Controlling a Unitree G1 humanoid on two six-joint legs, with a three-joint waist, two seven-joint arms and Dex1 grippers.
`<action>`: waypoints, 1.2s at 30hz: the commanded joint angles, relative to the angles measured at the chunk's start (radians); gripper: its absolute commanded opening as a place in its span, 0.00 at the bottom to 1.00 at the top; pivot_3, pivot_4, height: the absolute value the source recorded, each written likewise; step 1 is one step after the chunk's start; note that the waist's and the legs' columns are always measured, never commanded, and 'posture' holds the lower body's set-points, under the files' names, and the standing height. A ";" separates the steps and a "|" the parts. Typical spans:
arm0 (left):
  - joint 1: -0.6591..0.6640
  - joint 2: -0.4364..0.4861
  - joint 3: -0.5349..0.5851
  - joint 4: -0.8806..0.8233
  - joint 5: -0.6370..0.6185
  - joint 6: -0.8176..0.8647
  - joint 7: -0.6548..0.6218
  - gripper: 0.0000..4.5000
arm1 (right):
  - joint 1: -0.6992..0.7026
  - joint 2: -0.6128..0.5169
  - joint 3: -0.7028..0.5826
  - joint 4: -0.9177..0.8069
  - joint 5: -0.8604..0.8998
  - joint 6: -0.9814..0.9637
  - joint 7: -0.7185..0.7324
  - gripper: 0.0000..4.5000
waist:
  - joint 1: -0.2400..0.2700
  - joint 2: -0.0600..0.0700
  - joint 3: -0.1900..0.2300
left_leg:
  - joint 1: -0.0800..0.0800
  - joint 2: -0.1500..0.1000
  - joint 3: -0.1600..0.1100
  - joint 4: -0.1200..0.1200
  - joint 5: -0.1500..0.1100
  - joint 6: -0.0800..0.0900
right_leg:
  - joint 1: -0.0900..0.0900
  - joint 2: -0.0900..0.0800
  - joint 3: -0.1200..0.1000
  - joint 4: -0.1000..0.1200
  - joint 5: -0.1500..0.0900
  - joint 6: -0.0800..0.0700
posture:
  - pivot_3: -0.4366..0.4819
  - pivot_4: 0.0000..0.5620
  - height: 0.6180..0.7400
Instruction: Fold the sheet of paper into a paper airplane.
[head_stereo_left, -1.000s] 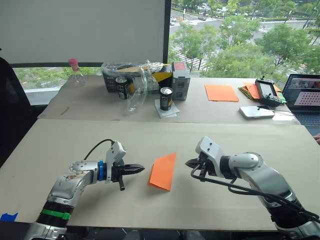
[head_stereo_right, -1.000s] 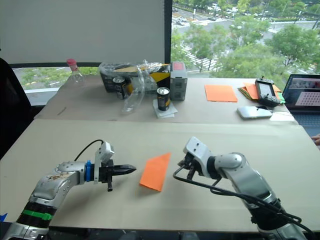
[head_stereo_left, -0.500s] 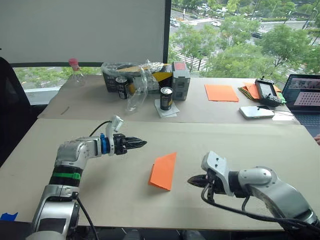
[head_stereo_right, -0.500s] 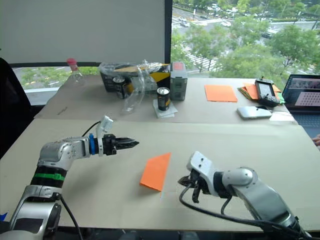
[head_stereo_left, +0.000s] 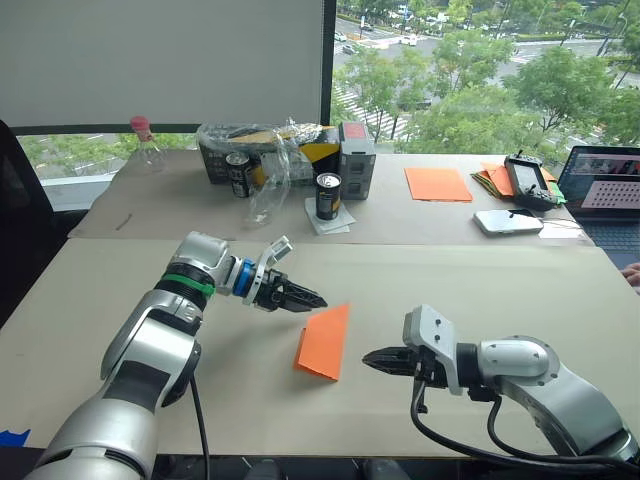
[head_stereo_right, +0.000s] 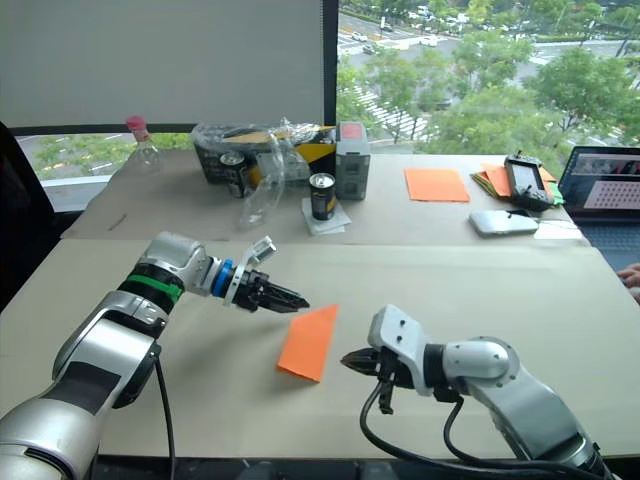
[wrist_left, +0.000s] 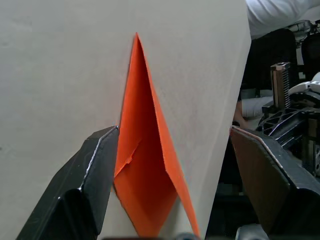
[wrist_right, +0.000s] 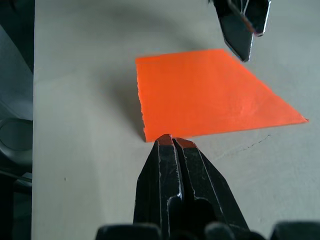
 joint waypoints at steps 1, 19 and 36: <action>-0.058 -0.022 -0.041 0.025 0.048 -0.050 -0.104 0.84 | 0.025 -0.012 -0.049 -0.057 0.016 -0.019 -0.020 0.00 | 0.003 0.000 0.000 | 0.000 0.000 0.000 0.000 0.000 0.000 | 0.000 0.000 0.000 0.000 0.000 0.000 | 0.48 0.27 0.79; -0.032 -0.076 -0.051 -0.005 0.158 -0.125 -0.199 0.00 | 0.037 -0.057 -0.056 -0.038 -0.004 -0.021 -0.054 0.00 | 0.002 0.000 0.000 | 0.000 0.000 0.000 0.001 0.000 0.000 | 0.000 0.000 0.000 0.000 0.000 0.000 | 0.48 0.27 0.79; 0.016 -0.124 0.837 -0.163 -0.041 0.304 0.685 0.00 | -0.059 -0.049 -0.014 0.044 -0.020 -0.049 -0.027 0.00 | -0.001 -0.001 0.001 | 0.001 0.000 -0.001 0.004 0.000 0.000 | -0.001 -0.001 0.000 0.007 0.000 0.001 | 0.48 0.27 0.79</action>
